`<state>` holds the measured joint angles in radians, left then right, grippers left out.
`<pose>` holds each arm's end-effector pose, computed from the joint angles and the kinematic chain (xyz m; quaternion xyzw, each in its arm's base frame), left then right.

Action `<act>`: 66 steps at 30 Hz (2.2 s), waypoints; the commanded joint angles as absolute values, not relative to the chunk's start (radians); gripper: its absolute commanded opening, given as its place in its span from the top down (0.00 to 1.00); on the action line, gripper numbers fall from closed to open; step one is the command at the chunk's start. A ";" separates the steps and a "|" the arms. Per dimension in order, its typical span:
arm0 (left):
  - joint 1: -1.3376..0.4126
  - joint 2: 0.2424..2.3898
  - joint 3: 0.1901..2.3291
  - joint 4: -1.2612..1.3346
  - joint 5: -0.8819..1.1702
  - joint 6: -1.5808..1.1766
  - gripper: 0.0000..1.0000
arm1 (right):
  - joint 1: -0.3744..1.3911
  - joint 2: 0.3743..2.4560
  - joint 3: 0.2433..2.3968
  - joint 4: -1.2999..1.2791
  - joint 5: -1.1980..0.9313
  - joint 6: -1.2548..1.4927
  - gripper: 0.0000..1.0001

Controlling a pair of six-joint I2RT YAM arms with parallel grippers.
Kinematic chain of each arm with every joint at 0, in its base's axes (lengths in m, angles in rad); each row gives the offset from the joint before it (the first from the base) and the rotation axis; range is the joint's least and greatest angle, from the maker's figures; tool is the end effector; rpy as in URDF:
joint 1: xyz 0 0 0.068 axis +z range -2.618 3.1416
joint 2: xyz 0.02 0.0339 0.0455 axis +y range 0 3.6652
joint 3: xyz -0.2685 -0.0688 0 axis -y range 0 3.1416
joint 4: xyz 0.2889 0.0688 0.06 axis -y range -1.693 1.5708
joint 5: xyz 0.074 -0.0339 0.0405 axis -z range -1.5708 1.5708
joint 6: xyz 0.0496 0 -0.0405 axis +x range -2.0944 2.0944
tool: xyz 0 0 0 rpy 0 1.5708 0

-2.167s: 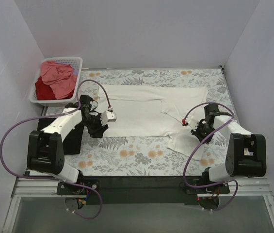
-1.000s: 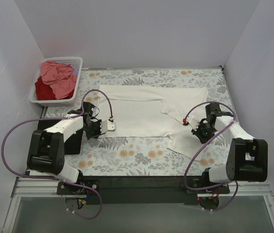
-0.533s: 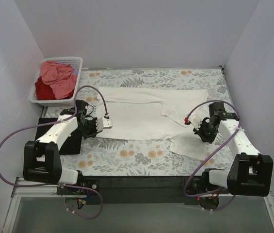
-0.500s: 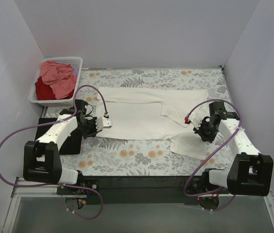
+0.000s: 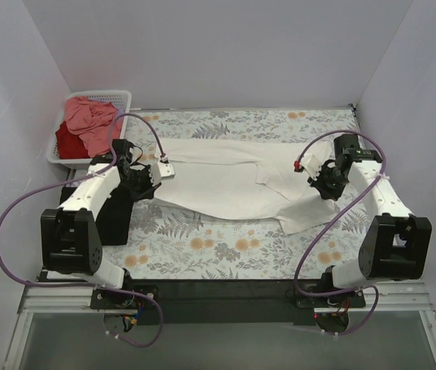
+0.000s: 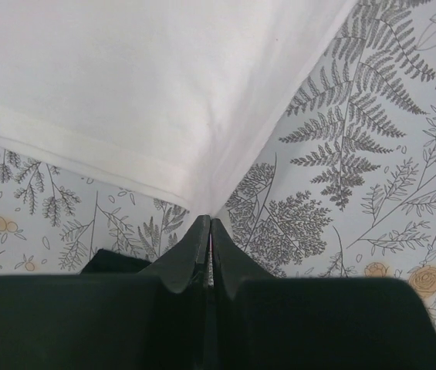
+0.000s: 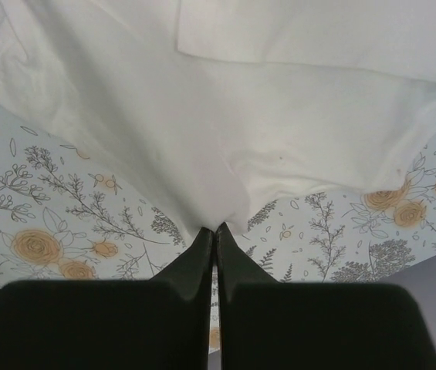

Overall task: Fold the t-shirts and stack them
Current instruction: Fold the tshirt

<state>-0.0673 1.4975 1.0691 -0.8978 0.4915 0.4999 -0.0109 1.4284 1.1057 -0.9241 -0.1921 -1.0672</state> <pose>0.3143 -0.0446 0.2016 0.2979 0.9160 -0.2104 0.1674 0.3141 0.0060 0.2283 -0.5084 0.8407 -0.0012 0.1864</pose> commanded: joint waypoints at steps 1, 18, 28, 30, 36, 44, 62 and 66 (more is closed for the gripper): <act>-0.040 1.529 1.144 -0.899 0.552 0.477 1.00 | -0.014 1.462 1.183 -0.959 -0.184 -1.120 0.99; -0.002 1.713 1.342 -0.847 0.609 0.411 1.00 | -0.015 1.672 1.420 -0.966 -0.169 -1.134 0.99; -0.002 1.767 1.370 -0.784 0.589 0.390 1.00 | -0.014 1.802 1.577 -0.977 -0.167 -1.132 0.99; -0.002 1.775 1.376 -0.773 0.588 0.384 1.00 | -0.015 1.819 1.600 -0.979 -0.164 -1.132 0.99; -0.002 1.796 1.382 -0.750 0.583 0.370 1.00 | -0.014 1.876 1.646 -0.982 -0.161 -1.129 0.99; 0.032 1.815 1.393 -0.712 0.574 0.353 1.00 | -0.014 1.922 1.689 -0.982 -0.160 -1.123 0.99; 0.034 1.874 1.431 -0.661 0.558 0.337 1.00 | -0.014 2.005 1.755 -0.980 -0.138 -1.127 0.99; 0.034 1.894 1.453 -0.663 0.557 0.342 1.00 | -0.014 2.028 1.767 -0.980 -0.132 -1.126 0.99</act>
<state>0.0269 1.8965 1.4036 -0.6876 0.5610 0.3389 -0.0116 2.0159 1.7142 -0.9707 -0.1421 -1.1213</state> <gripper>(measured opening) 0.009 0.022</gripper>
